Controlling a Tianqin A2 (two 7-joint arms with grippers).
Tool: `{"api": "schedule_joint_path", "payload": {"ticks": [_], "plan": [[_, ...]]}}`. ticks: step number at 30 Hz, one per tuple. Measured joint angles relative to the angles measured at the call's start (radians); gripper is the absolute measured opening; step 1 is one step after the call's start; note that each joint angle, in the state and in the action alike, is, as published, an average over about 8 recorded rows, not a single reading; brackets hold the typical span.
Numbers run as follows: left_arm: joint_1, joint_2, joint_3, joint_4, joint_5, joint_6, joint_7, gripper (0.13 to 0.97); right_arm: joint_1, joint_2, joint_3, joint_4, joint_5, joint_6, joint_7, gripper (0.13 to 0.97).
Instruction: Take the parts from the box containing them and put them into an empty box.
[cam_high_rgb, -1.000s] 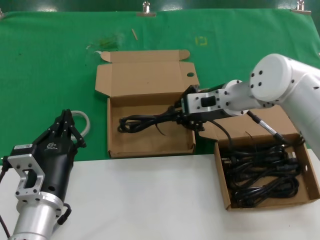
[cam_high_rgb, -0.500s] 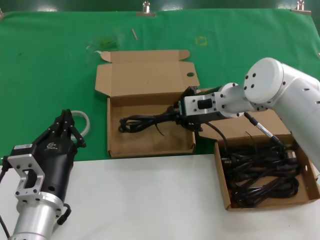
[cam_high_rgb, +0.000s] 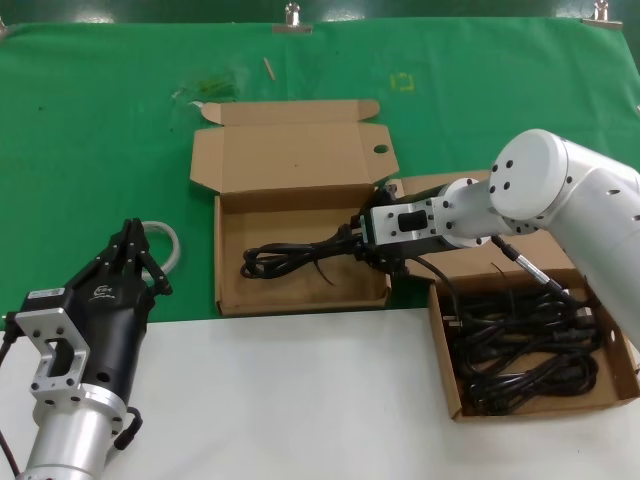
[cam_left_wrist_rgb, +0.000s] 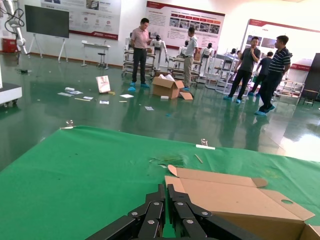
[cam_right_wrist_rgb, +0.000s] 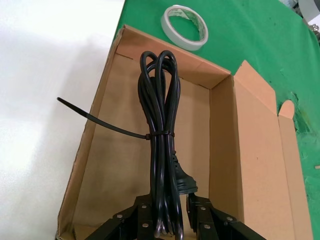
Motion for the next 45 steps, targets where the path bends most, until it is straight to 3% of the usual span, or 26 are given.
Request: {"api": "schedule_joint_path", "payload": {"ticks": [27, 35, 39, 45], "plan": [[0.000, 0.000, 0.000, 0.000, 0.000, 0.000, 0.000, 0.156, -0.016, -0.014, -0.001, -0.019, 0.008, 0.026, -0.031, 0.288], [0.000, 0.000, 0.000, 0.000, 0.000, 0.000, 0.000, 0.156, -0.016, -0.012, -0.001, -0.018, 0.009, 0.025, -0.034, 0.388], [0.000, 0.000, 0.000, 0.000, 0.000, 0.000, 0.000, 0.156, -0.016, -0.001, -0.002, -0.002, 0.006, 0.018, -0.026, 0.388], [0.000, 0.000, 0.000, 0.000, 0.000, 0.000, 0.000, 0.156, -0.015, 0.027, -0.001, 0.049, -0.003, 0.003, 0.007, 0.513]]}}
